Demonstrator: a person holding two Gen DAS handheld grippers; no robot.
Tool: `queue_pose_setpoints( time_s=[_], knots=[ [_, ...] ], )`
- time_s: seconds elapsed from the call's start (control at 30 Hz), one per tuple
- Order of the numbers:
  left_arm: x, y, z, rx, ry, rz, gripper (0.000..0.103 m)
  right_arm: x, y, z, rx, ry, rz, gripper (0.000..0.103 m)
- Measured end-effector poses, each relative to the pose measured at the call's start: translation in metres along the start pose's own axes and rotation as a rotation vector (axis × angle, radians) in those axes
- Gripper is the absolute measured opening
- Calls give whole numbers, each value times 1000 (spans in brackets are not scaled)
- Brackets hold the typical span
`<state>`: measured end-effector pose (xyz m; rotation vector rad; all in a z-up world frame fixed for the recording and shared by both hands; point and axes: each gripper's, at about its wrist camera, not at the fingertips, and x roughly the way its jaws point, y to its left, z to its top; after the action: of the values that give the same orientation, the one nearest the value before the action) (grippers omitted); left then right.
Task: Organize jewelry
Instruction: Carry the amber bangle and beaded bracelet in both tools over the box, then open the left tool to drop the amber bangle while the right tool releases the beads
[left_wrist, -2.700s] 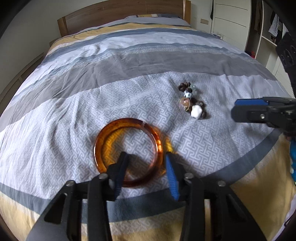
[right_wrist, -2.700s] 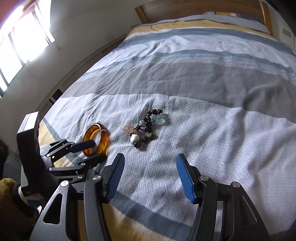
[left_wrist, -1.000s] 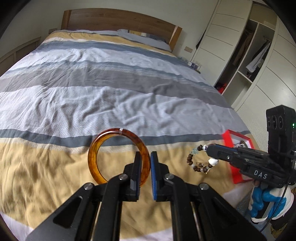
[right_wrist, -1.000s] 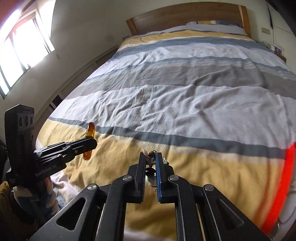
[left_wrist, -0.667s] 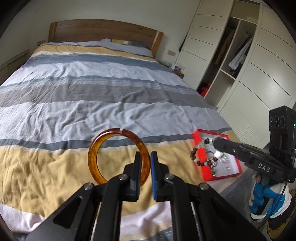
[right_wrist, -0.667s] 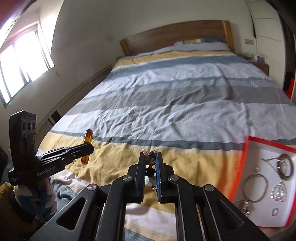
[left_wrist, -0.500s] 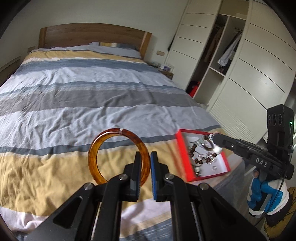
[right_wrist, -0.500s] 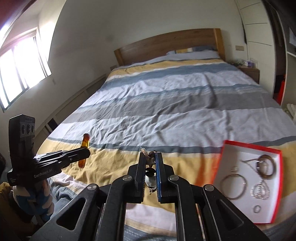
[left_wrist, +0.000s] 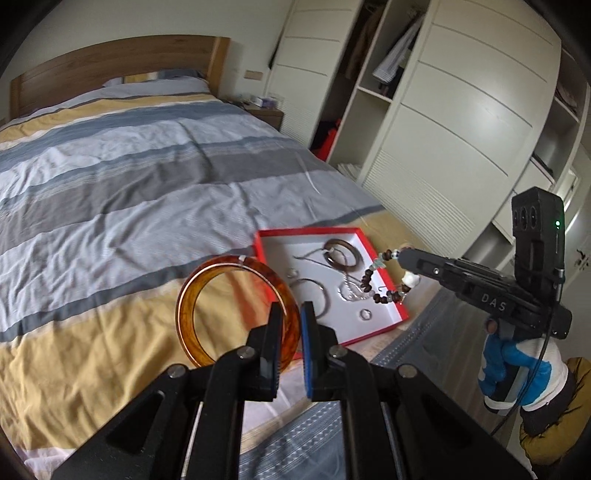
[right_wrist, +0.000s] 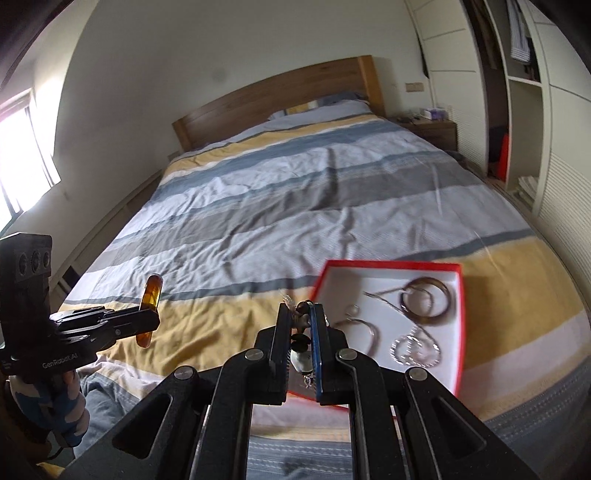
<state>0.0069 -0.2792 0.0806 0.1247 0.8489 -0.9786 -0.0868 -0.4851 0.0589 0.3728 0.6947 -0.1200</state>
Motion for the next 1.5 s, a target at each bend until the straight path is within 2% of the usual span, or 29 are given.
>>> queue_pose_setpoints(
  time_s=[0.5,0.83,1.2,1.37,1.5],
  knots=[
    [142,-50,27,132,161,-48,9,60,-98,-39,105,146,-92,10],
    [210,-45,24,120,245,-36,9,83,-118,-47,81,208,-119,10],
    [242,-31,15,85,294,-17,12,96,-108,-51,23,245,-119,10],
    [243,-28,13,63,297,-25,12,97,-106,-54,16,256,-120,11],
    [239,-26,15,46,297,-27,19,94,-103,-54,11,258,-122,15]
  ],
)
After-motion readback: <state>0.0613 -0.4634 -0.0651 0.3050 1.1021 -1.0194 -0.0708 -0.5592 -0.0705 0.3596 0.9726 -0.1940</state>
